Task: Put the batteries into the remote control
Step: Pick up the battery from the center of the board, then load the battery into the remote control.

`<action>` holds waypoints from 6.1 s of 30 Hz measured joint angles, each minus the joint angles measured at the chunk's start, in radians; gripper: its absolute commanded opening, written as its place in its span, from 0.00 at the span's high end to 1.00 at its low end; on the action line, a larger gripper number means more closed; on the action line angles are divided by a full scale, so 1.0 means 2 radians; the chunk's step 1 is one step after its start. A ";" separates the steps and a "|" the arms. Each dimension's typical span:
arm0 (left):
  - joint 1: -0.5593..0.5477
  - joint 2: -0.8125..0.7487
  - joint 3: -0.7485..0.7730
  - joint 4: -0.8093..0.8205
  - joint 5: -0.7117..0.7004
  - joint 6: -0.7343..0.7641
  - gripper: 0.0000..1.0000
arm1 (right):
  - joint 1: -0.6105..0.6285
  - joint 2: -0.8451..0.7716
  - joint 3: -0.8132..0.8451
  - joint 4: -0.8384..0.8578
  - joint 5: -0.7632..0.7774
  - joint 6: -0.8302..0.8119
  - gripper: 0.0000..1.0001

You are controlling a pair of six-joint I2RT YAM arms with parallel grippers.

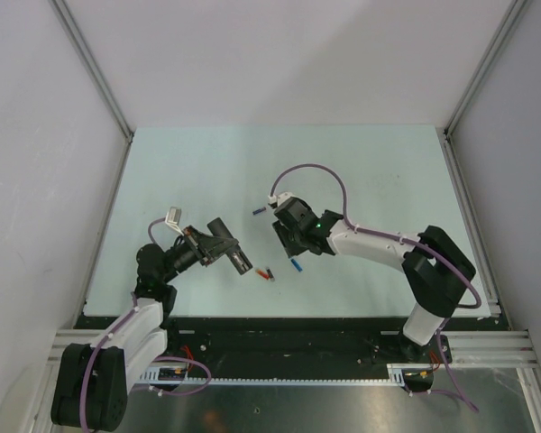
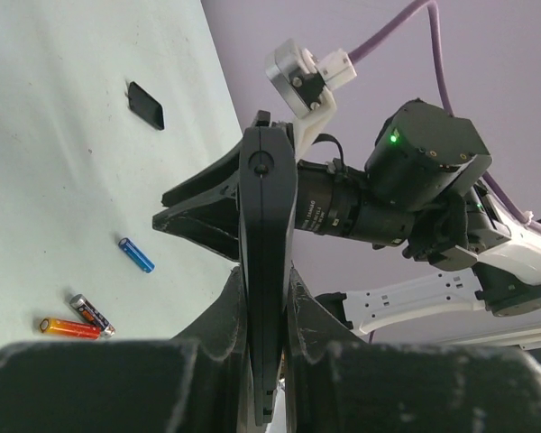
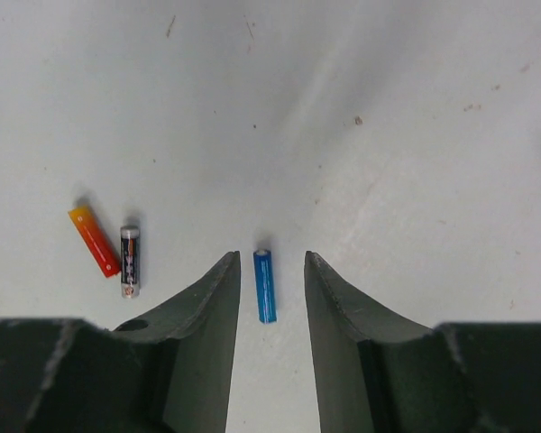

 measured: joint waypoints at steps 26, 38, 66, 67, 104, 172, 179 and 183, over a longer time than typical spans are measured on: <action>0.000 -0.004 -0.005 0.000 0.003 0.000 1.00 | 0.019 0.076 0.014 -0.009 0.005 -0.041 0.69; 0.000 -0.004 -0.005 0.000 0.003 0.000 1.00 | 0.020 0.081 0.019 -0.011 0.007 -0.043 1.00; -0.142 0.179 0.155 0.014 -0.117 -0.002 1.00 | 0.100 -0.279 -0.101 0.113 0.147 0.089 1.00; -0.147 0.189 0.162 0.021 -0.120 -0.006 1.00 | 0.109 -0.281 -0.105 0.121 0.157 0.089 1.00; -0.197 0.281 0.183 0.162 -0.105 -0.093 1.00 | 0.152 -0.229 -0.110 0.251 0.240 0.005 1.00; -0.191 0.319 0.194 0.109 -0.102 -0.070 1.00 | 0.105 -0.122 0.018 0.024 0.137 0.089 0.96; -0.191 0.319 0.194 0.109 -0.102 -0.070 1.00 | 0.105 -0.123 0.019 0.022 0.137 0.090 0.86; -0.191 0.319 0.194 0.113 -0.102 -0.070 1.00 | 0.105 -0.124 0.019 0.022 0.139 0.097 0.80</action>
